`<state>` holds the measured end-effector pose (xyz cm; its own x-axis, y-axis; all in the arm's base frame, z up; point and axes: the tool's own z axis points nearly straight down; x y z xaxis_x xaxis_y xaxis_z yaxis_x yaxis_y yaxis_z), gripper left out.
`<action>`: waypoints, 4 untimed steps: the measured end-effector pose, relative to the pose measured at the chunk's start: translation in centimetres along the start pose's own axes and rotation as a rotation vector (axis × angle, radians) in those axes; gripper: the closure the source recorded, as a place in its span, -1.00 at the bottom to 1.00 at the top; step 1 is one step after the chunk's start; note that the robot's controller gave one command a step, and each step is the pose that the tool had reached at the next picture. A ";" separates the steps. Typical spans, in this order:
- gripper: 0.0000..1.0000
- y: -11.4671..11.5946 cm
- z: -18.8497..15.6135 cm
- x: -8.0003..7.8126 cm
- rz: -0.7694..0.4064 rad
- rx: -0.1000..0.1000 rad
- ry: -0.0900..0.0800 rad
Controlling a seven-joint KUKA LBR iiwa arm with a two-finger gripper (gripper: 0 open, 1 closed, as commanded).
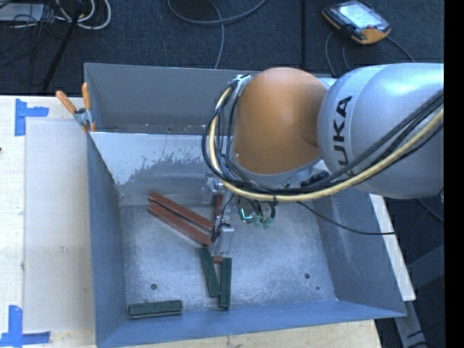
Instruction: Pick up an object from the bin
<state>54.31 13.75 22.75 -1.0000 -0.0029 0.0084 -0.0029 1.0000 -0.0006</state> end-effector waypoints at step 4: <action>-1.00 0.6 8.3 -4.9 0.365 -0.003 -0.009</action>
Offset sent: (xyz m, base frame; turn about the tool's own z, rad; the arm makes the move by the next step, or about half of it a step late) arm 0.0354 -0.0304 -0.0790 0.3709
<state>59.09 14.41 14.41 -0.9352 0.3541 -0.0009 0.3541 0.9352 0.0008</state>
